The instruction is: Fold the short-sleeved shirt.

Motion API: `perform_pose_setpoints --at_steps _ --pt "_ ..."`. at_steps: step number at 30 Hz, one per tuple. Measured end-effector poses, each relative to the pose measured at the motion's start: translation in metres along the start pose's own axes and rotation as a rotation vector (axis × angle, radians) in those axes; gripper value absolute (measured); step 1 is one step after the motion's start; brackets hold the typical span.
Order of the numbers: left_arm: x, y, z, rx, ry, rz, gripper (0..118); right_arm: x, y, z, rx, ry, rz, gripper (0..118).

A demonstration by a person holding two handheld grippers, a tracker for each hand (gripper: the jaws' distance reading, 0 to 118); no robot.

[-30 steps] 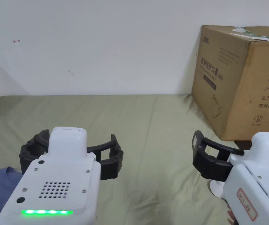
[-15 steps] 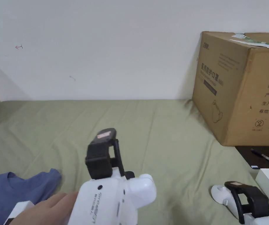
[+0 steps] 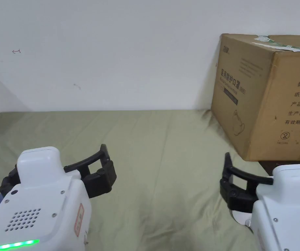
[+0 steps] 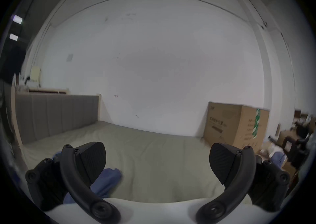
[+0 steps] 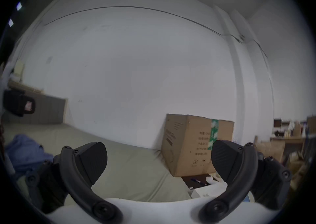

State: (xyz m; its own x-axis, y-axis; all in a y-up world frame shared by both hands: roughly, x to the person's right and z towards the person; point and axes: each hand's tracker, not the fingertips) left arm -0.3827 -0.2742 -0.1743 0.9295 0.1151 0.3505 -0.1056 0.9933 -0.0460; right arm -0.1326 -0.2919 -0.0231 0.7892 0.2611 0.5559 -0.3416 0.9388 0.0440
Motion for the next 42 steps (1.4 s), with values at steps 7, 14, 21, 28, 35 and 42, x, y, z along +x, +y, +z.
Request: perform_pose_setpoints --at_steps 7,14,21,28,35,42 --pt "0.004 -0.006 0.003 0.022 0.012 -0.050 118 -0.001 -0.003 0.004 -0.048 -0.009 -0.116 118" --pt "0.009 -0.008 0.003 -0.011 -0.018 -0.145 118 0.012 -0.007 -0.008 -0.144 -0.020 -0.233 118" --pt "0.010 -0.006 0.002 -0.018 -0.054 -0.123 118 0.014 -0.008 -0.008 -0.160 -0.010 -0.245 118" --pt "0.011 -0.001 -0.003 -0.033 -0.043 -0.131 114 0.012 -0.006 -0.007 -0.165 0.014 -0.228 110" --pt "0.004 -0.008 -0.013 -0.118 -0.009 -0.104 0 0.008 -0.006 -0.004 -0.154 0.052 -0.237 0" --pt "0.004 -0.009 -0.011 -0.088 -0.002 -0.152 0 0.013 -0.010 -0.009 -0.186 0.043 -0.253 0"
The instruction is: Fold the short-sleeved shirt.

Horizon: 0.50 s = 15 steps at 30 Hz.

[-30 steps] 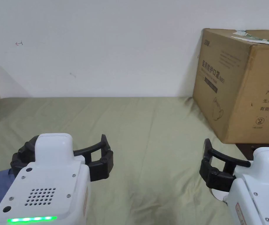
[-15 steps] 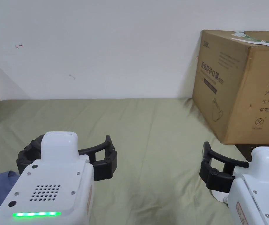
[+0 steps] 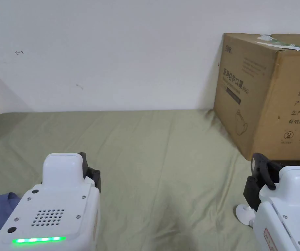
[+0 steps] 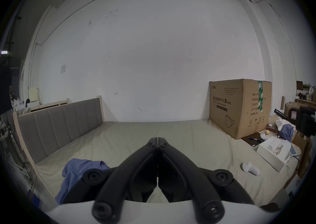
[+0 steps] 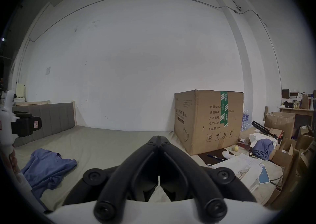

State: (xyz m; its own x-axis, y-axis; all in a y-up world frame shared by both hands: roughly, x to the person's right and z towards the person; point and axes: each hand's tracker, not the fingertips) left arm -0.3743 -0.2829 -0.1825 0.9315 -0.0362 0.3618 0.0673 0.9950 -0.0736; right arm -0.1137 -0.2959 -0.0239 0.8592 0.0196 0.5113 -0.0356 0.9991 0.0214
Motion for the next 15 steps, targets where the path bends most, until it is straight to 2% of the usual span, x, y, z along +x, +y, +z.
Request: perform_pose_setpoints --at_steps 5,9,11,15 --pt "-0.001 0.003 0.007 0.015 -0.001 0.011 0 0.000 0.001 -0.001 -0.012 -0.011 -0.020 0" --pt "-0.024 -0.001 0.017 -0.018 0.058 0.020 0 -0.016 0.001 -0.003 -0.017 0.020 -0.013 0" --pt "-0.045 0.001 0.027 -0.025 0.094 0.026 0 -0.032 0.001 -0.007 -0.016 0.058 -0.013 0" --pt "-0.104 0.009 0.057 -0.015 0.236 0.004 0 -0.086 0.009 -0.009 -0.021 0.219 -0.032 0"
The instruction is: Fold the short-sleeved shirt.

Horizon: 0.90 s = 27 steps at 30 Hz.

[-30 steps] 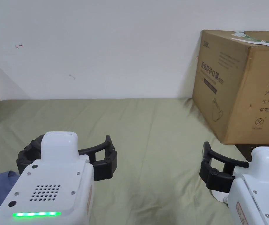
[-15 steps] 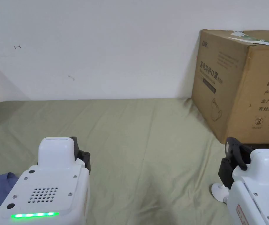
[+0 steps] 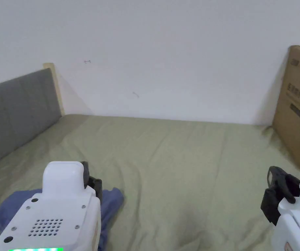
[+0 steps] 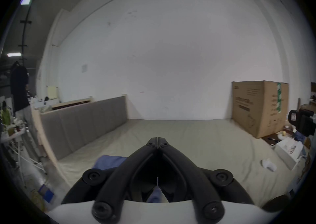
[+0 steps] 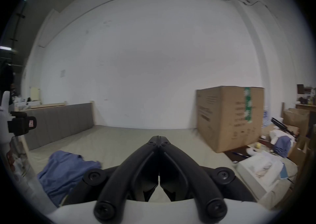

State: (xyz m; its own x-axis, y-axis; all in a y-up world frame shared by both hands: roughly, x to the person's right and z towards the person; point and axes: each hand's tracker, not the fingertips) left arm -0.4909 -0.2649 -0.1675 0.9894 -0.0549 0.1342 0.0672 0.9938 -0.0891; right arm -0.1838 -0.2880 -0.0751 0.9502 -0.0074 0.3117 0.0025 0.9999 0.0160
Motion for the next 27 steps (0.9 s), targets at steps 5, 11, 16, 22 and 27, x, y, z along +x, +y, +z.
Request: perform_pose_setpoints --at_steps 5,11,16,22,27 --pt "-0.058 -0.006 0.026 0.002 0.158 -0.010 0 -0.065 0.002 -0.004 0.049 0.196 0.034 0" --pt "-0.094 -0.028 0.046 -0.023 0.295 -0.030 0 -0.110 -0.007 -0.014 -0.021 0.309 -0.002 0" --pt "-0.104 -0.040 0.044 -0.049 0.300 -0.003 0 -0.126 -0.014 -0.020 -0.038 0.382 0.055 0" --pt "-0.111 -0.036 -0.008 -0.145 0.191 0.055 0 -0.123 -0.013 -0.031 -0.048 0.431 0.074 0" --pt "-0.134 -0.053 -0.138 -0.533 -0.025 0.202 0 -0.111 -0.022 -0.050 -0.096 0.438 0.100 0"
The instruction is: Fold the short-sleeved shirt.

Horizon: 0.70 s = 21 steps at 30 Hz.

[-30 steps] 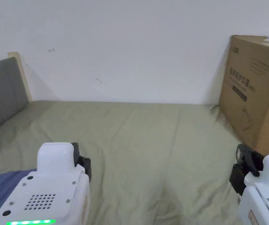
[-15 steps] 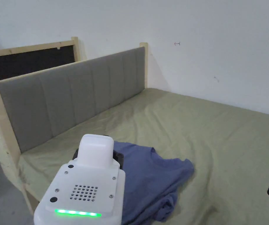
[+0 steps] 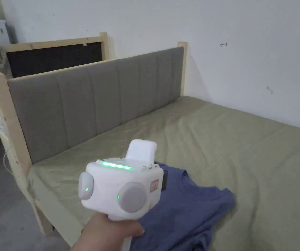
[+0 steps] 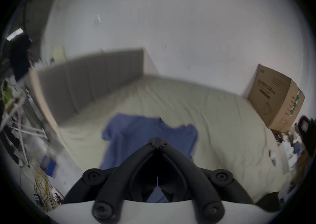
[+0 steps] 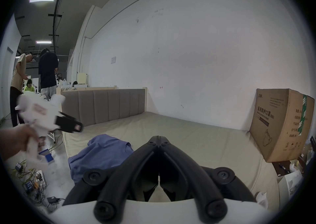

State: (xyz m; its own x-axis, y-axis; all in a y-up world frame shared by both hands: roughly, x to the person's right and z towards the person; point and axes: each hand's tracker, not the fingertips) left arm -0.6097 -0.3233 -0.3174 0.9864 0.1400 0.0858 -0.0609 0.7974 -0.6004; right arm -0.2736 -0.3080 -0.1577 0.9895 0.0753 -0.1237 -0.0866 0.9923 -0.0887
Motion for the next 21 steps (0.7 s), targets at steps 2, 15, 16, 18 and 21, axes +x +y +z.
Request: perform_pose_setpoints --at_steps 2,15,16,18,21 --pt "-0.009 0.009 -0.057 -0.179 -0.074 0.026 0 0.010 -0.005 -0.005 -0.028 0.006 -0.003 0" --pt "-0.013 -0.019 -0.263 -0.563 -0.005 -0.076 117 0.061 -0.057 -0.011 -0.164 -0.099 0.014 0" --pt "-0.009 -0.025 -0.265 -0.609 0.009 -0.082 117 0.063 -0.060 -0.012 -0.179 -0.100 0.017 0" --pt "-0.009 -0.036 -0.280 -0.686 0.015 -0.107 117 0.066 -0.066 -0.013 -0.214 -0.088 0.019 0" --pt "-0.007 -0.038 -0.290 -0.652 0.047 -0.172 118 0.069 -0.073 -0.013 -0.235 -0.082 0.016 0"
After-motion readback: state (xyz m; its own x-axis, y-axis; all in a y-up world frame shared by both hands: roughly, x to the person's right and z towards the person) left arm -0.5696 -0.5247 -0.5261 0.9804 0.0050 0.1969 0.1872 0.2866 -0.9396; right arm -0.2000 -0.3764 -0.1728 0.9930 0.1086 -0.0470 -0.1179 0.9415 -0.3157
